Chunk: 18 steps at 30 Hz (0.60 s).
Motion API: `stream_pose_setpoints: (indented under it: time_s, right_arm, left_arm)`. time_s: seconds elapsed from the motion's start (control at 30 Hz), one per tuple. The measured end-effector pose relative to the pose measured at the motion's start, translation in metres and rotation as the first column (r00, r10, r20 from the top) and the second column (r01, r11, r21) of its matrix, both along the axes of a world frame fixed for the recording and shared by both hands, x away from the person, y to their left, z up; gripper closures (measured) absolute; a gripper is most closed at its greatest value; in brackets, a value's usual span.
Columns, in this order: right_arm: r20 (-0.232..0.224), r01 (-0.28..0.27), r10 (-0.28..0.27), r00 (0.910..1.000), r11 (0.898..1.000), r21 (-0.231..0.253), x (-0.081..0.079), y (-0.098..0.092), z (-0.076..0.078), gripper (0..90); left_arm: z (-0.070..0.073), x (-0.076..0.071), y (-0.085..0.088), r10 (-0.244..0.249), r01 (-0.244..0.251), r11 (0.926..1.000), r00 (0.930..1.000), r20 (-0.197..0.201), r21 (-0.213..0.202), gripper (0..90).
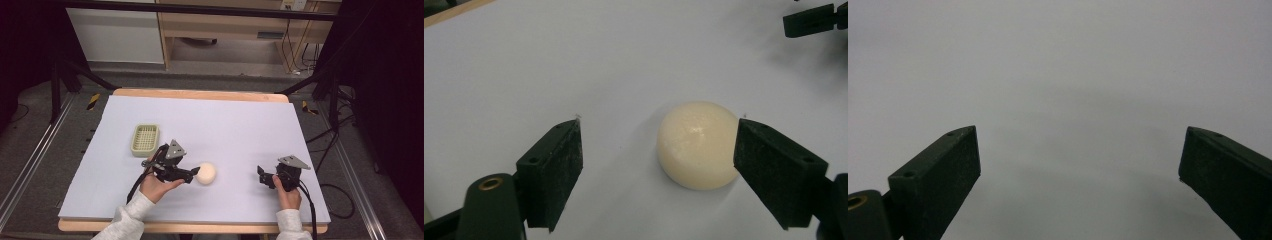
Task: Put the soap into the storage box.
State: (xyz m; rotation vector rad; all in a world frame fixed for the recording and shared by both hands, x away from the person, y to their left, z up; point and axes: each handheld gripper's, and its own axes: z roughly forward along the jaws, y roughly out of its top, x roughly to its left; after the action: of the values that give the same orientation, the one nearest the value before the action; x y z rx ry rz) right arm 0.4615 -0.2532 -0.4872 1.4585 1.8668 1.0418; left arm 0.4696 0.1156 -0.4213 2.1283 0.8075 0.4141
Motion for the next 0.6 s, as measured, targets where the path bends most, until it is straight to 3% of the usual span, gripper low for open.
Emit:
stream_pose_setpoints:
  time_s: [0.6]
  right_arm:
    - [-0.001,0.0,0.0,1.0,1.0,0.0,0.0,0.0,0.0,3.6]
  left_arm:
    - [-0.01,0.0,-0.019,-0.027,0.027,0.9994,0.9991,-0.032,0.022,18.6]
